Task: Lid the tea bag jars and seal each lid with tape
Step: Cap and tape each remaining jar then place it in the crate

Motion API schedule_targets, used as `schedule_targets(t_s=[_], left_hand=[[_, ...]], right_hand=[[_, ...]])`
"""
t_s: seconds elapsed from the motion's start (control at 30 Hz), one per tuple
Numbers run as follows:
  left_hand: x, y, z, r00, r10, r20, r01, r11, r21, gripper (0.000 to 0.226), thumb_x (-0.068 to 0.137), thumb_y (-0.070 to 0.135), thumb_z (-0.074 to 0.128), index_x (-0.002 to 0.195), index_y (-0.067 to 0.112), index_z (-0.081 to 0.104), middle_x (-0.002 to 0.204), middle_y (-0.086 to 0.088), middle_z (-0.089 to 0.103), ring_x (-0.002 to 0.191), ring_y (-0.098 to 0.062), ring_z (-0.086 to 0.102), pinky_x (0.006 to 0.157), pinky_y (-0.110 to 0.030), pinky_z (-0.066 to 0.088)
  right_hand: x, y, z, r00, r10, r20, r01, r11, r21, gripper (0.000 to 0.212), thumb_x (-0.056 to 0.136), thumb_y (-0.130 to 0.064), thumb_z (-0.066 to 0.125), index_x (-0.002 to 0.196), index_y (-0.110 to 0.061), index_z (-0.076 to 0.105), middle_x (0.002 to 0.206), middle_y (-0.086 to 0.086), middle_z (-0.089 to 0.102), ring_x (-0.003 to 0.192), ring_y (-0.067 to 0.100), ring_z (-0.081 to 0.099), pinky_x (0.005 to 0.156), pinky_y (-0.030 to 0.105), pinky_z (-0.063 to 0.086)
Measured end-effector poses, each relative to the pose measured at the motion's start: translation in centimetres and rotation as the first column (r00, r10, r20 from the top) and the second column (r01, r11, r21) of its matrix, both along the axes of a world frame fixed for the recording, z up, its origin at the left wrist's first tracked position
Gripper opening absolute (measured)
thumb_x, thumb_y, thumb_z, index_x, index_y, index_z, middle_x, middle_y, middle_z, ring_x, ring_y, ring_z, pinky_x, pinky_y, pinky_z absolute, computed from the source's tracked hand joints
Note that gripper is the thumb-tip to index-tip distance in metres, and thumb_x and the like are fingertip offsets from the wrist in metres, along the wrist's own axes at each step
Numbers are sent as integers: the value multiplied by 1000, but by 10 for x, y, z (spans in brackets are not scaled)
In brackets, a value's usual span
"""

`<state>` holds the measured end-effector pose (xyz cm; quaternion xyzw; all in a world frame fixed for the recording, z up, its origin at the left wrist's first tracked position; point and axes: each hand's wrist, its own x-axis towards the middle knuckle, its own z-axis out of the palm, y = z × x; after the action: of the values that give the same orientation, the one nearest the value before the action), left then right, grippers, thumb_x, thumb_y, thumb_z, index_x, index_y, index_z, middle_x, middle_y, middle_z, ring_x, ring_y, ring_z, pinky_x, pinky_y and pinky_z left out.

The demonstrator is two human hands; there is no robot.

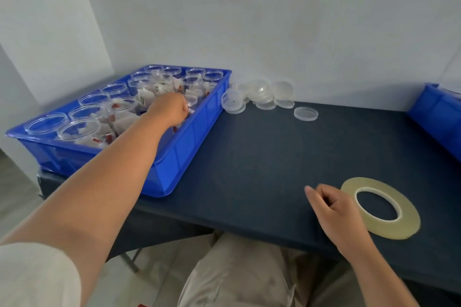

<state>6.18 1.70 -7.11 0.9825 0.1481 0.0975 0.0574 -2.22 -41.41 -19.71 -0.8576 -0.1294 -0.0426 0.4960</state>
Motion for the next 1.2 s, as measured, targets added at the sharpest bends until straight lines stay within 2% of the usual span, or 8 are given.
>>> schedule_targets(t_s=[0.33, 0.5, 0.63, 0.9, 1.0, 1.07, 1.13, 1.2], left_hand=[[-45, -51, 68, 721, -168, 672, 167, 984, 67, 31, 87, 55, 75, 84, 27, 63, 87, 12, 60, 77, -9, 53, 73, -29, 40], [-72, -133, 57, 809, -413, 418, 484, 872, -75, 33, 81, 66, 73, 77, 35, 62, 80, 18, 64, 72, 3, 60, 64, -26, 45], [-85, -192, -5, 775, -592, 221, 624, 772, -123, 29, 91, 65, 67, 83, 39, 55, 88, 21, 58, 80, 3, 59, 65, -24, 43], [-84, -232, -67, 606, -736, 301, 792, 594, -143, 21, 98, 58, 63, 99, 39, 53, 115, 23, 53, 86, -4, 60, 68, -20, 51], [-75, -231, -65, 637, -667, 387, 764, 480, -431, 27, 102, 59, 55, 121, 42, 65, 120, 25, 63, 79, -7, 64, 70, -18, 53], [-57, -230, -62, 745, -478, 466, 655, 387, -649, 35, 105, 63, 43, 119, 46, 70, 86, 13, 69, 62, -6, 57, 60, -20, 49], [-22, -233, -60, 853, -233, 468, 519, 283, -806, 37, 107, 57, 41, 106, 41, 75, 84, 4, 73, 54, -8, 49, 55, -23, 43], [22, -238, -60, 902, -147, 407, 432, 354, -829, 32, 107, 44, 46, 98, 37, 76, 101, 16, 77, 54, -5, 55, 61, -27, 45]], right_hand=[[4, 0, -3, 1000, 14, 6, -14, 1000, 5, 51, 103, -45, 61, 70, -11, 41, 58, -2, 41, 55, 6, 38, 53, 25, 34], [0, 3, 3, 999, -19, -34, 21, 999, 44, 44, 83, -77, 64, 98, -35, 65, 92, -15, 70, 85, 1, 67, 68, 15, 52], [-3, 4, 4, 995, 79, -56, -76, 995, 65, 91, 69, -78, 79, 147, -45, 45, 137, -30, 56, 126, -6, 57, 103, 18, 50], [-3, 5, 10, 997, 35, 62, -43, 989, 143, 91, 77, -42, 94, 140, -54, 30, 127, -41, 53, 120, -8, 59, 90, 9, 52], [-3, 4, 5, 999, -3, 35, -3, 984, 181, 87, 77, -44, 95, 141, -46, 37, 124, -24, 63, 114, 3, 66, 95, 30, 60], [-4, 6, 4, 998, -40, 39, 34, 988, 149, 90, 74, -54, 93, 142, -46, 34, 126, -26, 60, 115, -1, 64, 97, 30, 59], [-4, 7, 2, 996, -63, 62, 56, 991, 120, 92, 73, -62, 90, 141, -52, 30, 128, -33, 54, 118, -5, 59, 98, 24, 57], [-5, 8, 1, 995, -69, 78, 59, 991, 119, 90, 72, -64, 88, 139, -58, 28, 130, -36, 52, 122, -6, 57, 100, 23, 55]])
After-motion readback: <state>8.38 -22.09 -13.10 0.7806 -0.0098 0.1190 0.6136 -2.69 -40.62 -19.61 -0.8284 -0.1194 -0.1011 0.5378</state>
